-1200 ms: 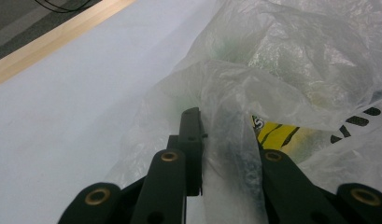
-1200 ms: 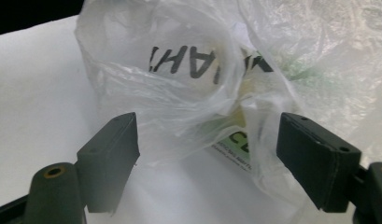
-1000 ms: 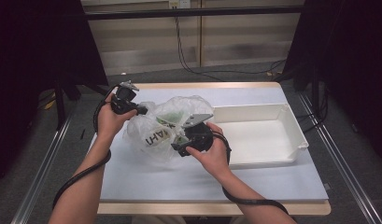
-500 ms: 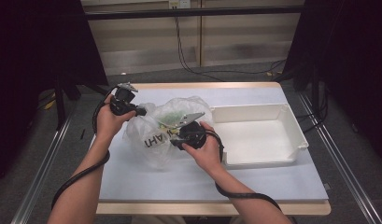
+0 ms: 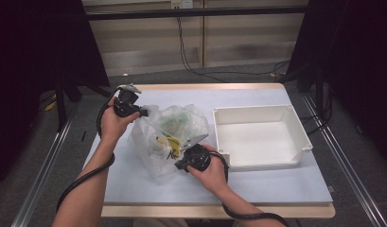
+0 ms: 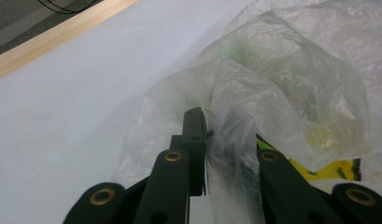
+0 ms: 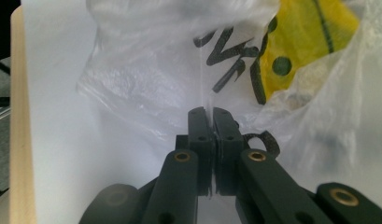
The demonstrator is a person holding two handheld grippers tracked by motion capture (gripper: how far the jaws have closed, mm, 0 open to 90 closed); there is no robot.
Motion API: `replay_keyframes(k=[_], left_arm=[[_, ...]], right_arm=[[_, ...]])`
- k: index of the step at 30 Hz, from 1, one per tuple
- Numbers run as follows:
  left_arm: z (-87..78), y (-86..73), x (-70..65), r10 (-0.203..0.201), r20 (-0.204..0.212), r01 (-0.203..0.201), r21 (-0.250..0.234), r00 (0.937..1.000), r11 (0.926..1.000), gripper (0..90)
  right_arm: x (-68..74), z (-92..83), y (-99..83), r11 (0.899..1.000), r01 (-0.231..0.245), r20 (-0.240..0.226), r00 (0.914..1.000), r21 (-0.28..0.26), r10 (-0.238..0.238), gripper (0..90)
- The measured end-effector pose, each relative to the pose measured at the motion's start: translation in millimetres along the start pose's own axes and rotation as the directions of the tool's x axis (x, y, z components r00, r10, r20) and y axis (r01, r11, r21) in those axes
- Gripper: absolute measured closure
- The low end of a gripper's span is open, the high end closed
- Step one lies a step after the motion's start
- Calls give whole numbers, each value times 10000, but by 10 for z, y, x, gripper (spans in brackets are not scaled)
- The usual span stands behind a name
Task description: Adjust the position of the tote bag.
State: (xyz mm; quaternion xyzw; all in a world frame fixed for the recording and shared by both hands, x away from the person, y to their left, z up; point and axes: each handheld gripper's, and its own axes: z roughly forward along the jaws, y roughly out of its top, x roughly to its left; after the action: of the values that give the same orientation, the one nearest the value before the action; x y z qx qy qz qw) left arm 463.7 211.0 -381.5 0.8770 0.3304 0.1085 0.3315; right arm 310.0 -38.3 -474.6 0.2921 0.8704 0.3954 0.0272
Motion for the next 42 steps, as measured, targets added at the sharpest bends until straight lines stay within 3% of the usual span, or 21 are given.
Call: replay_keyframes(k=[5,9,16,21,23,25,28,29,31,33,34,36,40,42], left_arm=[[45,0,4,-15,-266,13,-70,9996,10000,825],[76,-10,8,-29,-198,30,88,9998,10000,832],[92,-14,-25,115,-41,-114,179,9999,9998,836],[72,-11,-20,125,31,-125,164,9999,9998,836],[74,-15,-23,90,47,-91,185,9999,9998,836],[73,-22,-18,227,49,-228,302,9997,9993,836],[93,-36,-30,64,106,-66,209,9999,9998,836],[82,-33,-14,311,105,-315,403,9995,9987,836],[87,-34,-18,250,144,-255,336,9996,9991,836],[97,-34,-28,87,146,-90,228,9999,9997,835],[91,-31,-22,131,172,-136,319,9998,9994,836],[90,-34,-16,72,133,-75,230,9999,9997,836],[75,-55,1,40,33,-41,220,10000,9998,841],[73,-76,14,6,-121,-3,204,9999,9998,844]], right_arm=[[34,-21,-92,9995,-76,-259,9996,300,84,885],[32,-51,-137,9990,-214,-337,9992,392,227,880],[8,-159,36,9987,186,657,9977,-469,-155,568],[-42,-207,198,9950,435,986,9945,-895,-346,494],[-68,-181,254,9947,425,912,9953,-937,-340,458],[-88,-118,303,9932,541,884,9951,-1027,-450,405],[-108,30,360,9928,798,1041,9921,-893,-704,374],[-127,83,369,9930,859,1092,9910,-812,-768,371],[-158,157,380,9951,663,876,9944,-732,-598,384],[-173,230,384,9962,453,634,9972,-747,-406,454],[-170,260,384,9970,408,574,9977,-659,-370,500],[-152,322,370,9988,308,439,9986,-375,-292,707],[-123,353,327,9994,343,104,9994,-51,-343,869],[-78,357,290,9997,250,-181,9995,70,-249,896]])
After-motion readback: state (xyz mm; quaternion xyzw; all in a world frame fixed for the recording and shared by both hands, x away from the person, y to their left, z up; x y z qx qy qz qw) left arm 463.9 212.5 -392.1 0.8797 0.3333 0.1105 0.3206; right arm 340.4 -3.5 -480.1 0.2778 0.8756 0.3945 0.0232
